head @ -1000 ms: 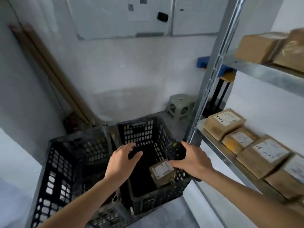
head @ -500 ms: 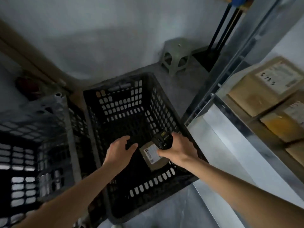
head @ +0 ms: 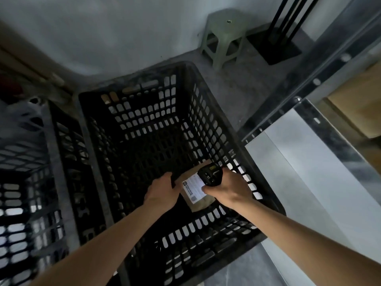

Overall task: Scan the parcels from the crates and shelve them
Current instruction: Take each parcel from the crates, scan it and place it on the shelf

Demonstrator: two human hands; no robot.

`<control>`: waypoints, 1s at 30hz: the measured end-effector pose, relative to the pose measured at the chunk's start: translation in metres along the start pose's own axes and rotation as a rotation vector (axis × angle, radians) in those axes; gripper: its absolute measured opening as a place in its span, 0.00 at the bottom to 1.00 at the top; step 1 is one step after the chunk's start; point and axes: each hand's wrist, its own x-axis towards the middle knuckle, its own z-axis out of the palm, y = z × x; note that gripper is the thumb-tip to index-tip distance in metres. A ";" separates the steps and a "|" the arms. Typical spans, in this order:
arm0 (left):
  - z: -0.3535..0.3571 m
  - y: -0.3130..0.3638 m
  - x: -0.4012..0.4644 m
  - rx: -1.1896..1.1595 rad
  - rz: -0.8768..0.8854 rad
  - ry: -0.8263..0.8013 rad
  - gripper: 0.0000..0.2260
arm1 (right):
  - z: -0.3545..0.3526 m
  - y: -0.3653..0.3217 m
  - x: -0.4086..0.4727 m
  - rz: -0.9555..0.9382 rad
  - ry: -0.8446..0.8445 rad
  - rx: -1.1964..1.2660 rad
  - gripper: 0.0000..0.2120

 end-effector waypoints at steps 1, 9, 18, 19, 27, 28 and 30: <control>0.004 0.000 0.003 -0.007 -0.008 -0.021 0.25 | 0.002 0.002 0.003 0.015 -0.010 0.006 0.20; 0.026 -0.005 0.023 -0.245 -0.124 -0.053 0.13 | 0.010 0.009 0.008 0.027 -0.024 0.071 0.15; 0.013 -0.008 0.003 -0.514 -0.241 0.018 0.20 | -0.001 -0.005 -0.004 -0.003 -0.044 0.202 0.12; 0.009 -0.005 -0.001 -0.531 -0.232 0.043 0.22 | -0.004 -0.007 -0.007 -0.016 -0.045 0.212 0.14; -0.011 0.034 -0.036 -0.482 -0.059 0.183 0.29 | -0.004 -0.053 -0.038 -0.136 -0.142 0.303 0.19; -0.016 0.034 -0.037 -0.461 -0.074 0.227 0.28 | -0.005 -0.057 -0.038 -0.128 -0.133 0.285 0.17; -0.026 0.023 -0.035 -0.433 -0.085 0.268 0.24 | -0.012 -0.056 -0.036 -0.101 -0.110 0.296 0.13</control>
